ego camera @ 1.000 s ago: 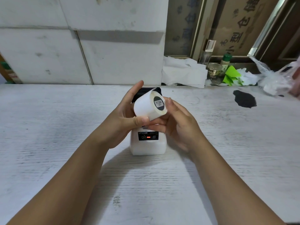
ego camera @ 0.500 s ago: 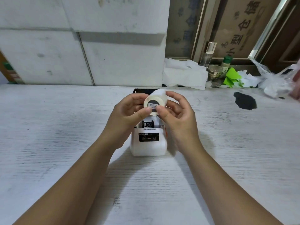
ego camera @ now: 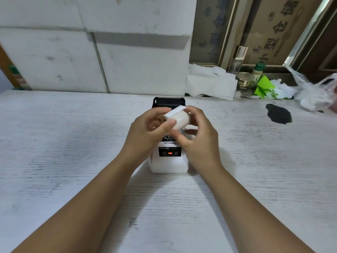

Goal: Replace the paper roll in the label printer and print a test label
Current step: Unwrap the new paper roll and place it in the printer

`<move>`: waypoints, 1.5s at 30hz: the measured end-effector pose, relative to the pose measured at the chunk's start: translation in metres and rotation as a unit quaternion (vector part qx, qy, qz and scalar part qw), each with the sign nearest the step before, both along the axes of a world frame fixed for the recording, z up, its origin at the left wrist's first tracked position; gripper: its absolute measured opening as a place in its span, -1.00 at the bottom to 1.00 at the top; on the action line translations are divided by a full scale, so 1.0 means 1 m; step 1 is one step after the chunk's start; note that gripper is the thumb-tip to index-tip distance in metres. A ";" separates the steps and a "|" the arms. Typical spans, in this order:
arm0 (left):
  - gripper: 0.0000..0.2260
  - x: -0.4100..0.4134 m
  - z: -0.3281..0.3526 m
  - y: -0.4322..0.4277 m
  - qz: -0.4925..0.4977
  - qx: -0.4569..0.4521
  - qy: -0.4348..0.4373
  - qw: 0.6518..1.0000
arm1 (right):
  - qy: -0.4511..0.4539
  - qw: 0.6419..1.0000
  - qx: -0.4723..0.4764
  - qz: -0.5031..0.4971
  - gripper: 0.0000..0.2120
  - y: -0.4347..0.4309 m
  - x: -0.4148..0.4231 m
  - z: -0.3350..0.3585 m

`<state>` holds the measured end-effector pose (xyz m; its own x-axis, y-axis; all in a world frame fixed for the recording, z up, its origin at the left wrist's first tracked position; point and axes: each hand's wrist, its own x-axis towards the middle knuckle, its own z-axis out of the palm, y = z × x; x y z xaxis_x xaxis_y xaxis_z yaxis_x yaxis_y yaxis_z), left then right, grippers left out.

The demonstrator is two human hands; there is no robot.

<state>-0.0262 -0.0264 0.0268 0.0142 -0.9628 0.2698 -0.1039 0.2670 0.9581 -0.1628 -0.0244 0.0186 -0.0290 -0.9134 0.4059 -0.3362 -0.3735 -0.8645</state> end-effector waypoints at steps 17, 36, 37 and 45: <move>-0.70 0.007 -0.004 -0.006 0.043 0.031 -0.018 0.998 | -0.104 0.990 0.078 0.050 -0.75 -0.010 -0.008 0.000; -0.32 0.012 -0.013 -0.010 -0.008 -0.010 -0.167 0.986 | 0.073 0.985 0.147 0.058 -0.85 -0.024 -0.011 -0.013; -0.32 0.013 -0.013 -0.010 -0.014 -0.009 -0.180 0.984 | 0.071 0.986 0.145 0.052 -0.86 -0.025 -0.012 -0.014; -0.26 0.011 -0.012 -0.005 -0.041 -0.024 -0.237 0.970 | 0.001 0.980 0.195 0.045 -0.87 -0.022 -0.013 -0.014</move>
